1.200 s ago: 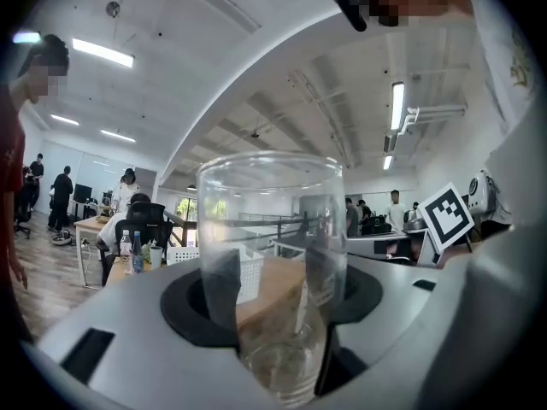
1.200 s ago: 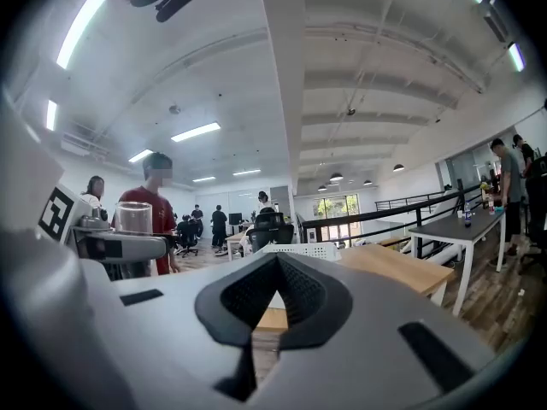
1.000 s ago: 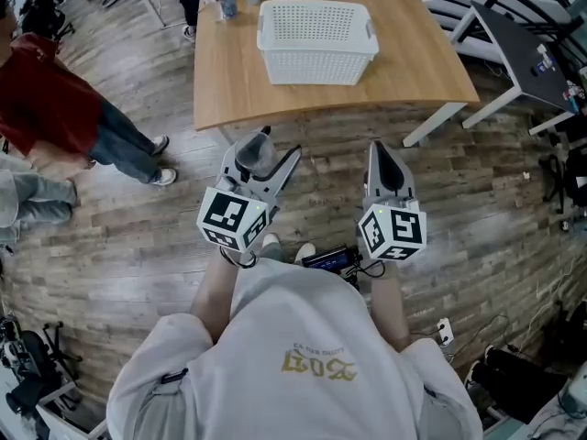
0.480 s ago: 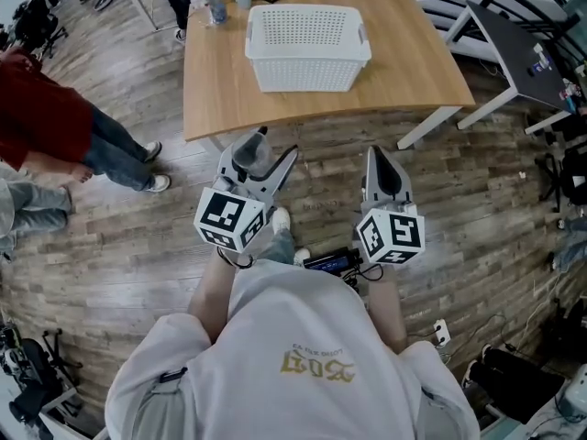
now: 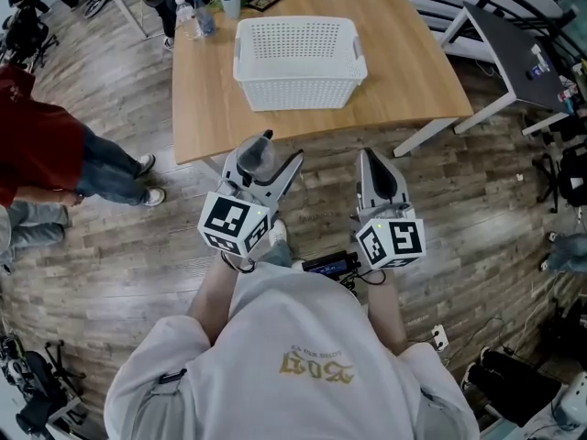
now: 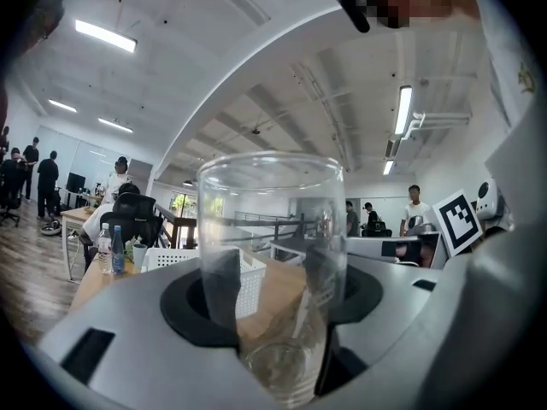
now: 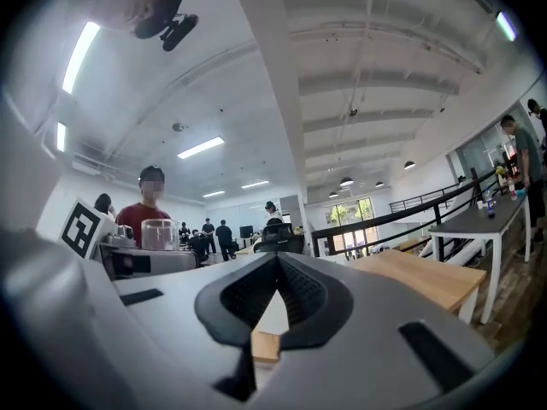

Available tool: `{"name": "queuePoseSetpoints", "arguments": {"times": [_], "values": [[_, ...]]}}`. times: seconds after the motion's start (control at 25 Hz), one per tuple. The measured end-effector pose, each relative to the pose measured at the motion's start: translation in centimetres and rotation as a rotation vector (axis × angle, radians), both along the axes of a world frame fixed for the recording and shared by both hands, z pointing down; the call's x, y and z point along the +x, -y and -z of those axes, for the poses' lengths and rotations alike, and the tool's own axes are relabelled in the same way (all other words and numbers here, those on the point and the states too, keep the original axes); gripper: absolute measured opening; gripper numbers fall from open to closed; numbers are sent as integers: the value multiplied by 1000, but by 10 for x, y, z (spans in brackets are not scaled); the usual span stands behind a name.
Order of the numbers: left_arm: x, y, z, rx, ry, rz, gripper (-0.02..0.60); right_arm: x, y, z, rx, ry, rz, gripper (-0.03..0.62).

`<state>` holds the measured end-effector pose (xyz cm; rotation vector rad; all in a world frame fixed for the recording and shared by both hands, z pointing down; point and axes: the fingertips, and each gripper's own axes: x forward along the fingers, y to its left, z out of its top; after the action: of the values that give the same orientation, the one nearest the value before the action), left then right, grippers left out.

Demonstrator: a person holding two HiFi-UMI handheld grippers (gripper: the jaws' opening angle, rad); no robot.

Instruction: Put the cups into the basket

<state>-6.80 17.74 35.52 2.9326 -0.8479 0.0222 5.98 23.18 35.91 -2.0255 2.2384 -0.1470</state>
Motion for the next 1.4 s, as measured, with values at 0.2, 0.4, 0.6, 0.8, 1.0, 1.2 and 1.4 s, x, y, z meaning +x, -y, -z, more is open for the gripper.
{"name": "queuePoseSetpoints", "arguments": {"times": [0.2,0.4,0.6,0.8,1.0,1.2,1.4], "values": [[4,34,0,-6,12,-2,264,7,32,-5,-14,14,-12,11],[2,67,4,-9,4,-3,264,7,66,-7,-21,22,-18,11],[2,91,5,-20,0,-36,264,0,90,-3,-28,13,-34,11],[-1,115,3,-31,2,-34,264,-2,111,-6,-43,13,-35,11],[-3,135,3,-30,0,-14,264,-2,134,-7,-40,29,-10,11],[3,156,-1,-36,-2,14,264,2,157,-4,-31,27,31,11],[18,182,-2,-27,4,55,264,24,189,-2,-27,7,66,11]]}}
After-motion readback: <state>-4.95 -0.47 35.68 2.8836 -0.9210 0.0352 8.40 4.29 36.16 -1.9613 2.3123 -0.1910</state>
